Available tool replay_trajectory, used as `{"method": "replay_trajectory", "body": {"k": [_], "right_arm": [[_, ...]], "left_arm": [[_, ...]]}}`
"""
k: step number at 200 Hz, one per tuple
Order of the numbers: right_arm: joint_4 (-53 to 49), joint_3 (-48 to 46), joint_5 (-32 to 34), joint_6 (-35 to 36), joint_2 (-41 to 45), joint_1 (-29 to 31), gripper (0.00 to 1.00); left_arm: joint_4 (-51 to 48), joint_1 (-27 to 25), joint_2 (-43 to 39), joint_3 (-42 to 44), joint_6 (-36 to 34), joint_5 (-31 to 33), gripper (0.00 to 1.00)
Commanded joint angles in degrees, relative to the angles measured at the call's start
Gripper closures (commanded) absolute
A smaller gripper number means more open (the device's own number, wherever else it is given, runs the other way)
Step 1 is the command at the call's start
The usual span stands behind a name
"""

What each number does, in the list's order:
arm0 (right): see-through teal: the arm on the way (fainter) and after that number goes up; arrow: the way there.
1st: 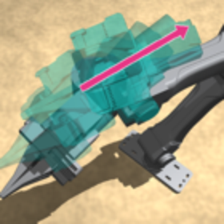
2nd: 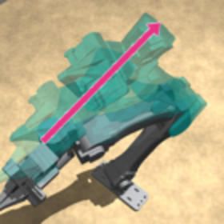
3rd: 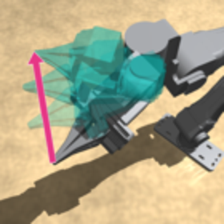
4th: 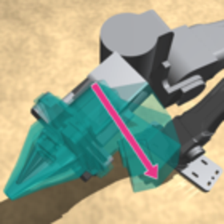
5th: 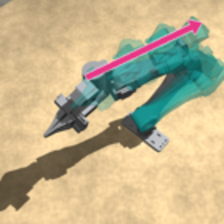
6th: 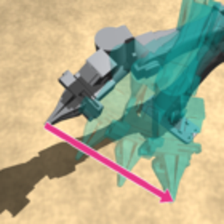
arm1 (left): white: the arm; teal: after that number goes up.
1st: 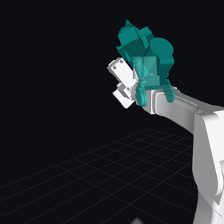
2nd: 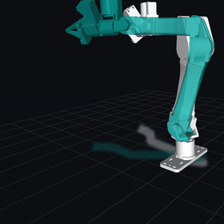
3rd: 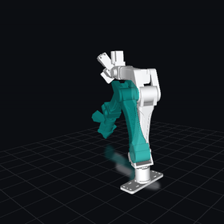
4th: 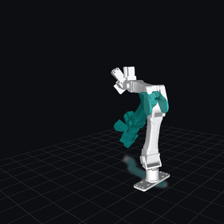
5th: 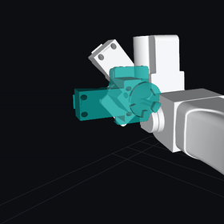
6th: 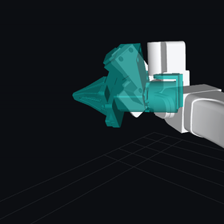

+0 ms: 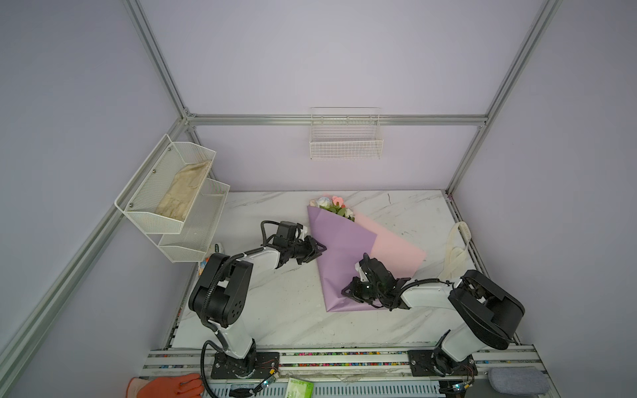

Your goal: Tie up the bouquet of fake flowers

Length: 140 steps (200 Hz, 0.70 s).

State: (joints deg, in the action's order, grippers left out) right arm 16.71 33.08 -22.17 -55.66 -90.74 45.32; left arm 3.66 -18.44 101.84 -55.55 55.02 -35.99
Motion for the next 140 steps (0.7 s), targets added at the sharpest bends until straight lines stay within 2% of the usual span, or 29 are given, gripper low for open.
{"method": "replay_trajectory", "body": {"k": [1,61,81,100,113,140], "right_arm": [[-2.38,1.32,-0.49,1.24,-0.58,-0.06,0.88],[-4.21,3.34,-1.97,3.38,-2.57,-0.33,0.85],[-6.91,4.24,-1.32,3.69,-2.03,-0.43,0.8],[-11.06,5.38,-0.6,4.66,0.47,-0.56,0.7],[-14.71,6.45,1.7,4.06,4.03,-0.67,0.62],[-26.5,10.62,12.54,3.23,13.11,-1.03,0.52]], "left_arm": [[2.76,0.33,2.7,-7.43,0.43,-2.28,0.65],[1.07,0.76,9.9,-8.77,-1.32,2.69,0.7],[2.8,1.43,10.62,-7.31,-1.04,2.9,0.7],[3.1,1.76,11.34,-7.27,-1.41,2.22,0.7],[4.0,1.82,11.38,-7.13,-1.41,1.59,0.7],[4.34,1.91,10.15,-6.94,-1.59,1.53,0.69]]}}
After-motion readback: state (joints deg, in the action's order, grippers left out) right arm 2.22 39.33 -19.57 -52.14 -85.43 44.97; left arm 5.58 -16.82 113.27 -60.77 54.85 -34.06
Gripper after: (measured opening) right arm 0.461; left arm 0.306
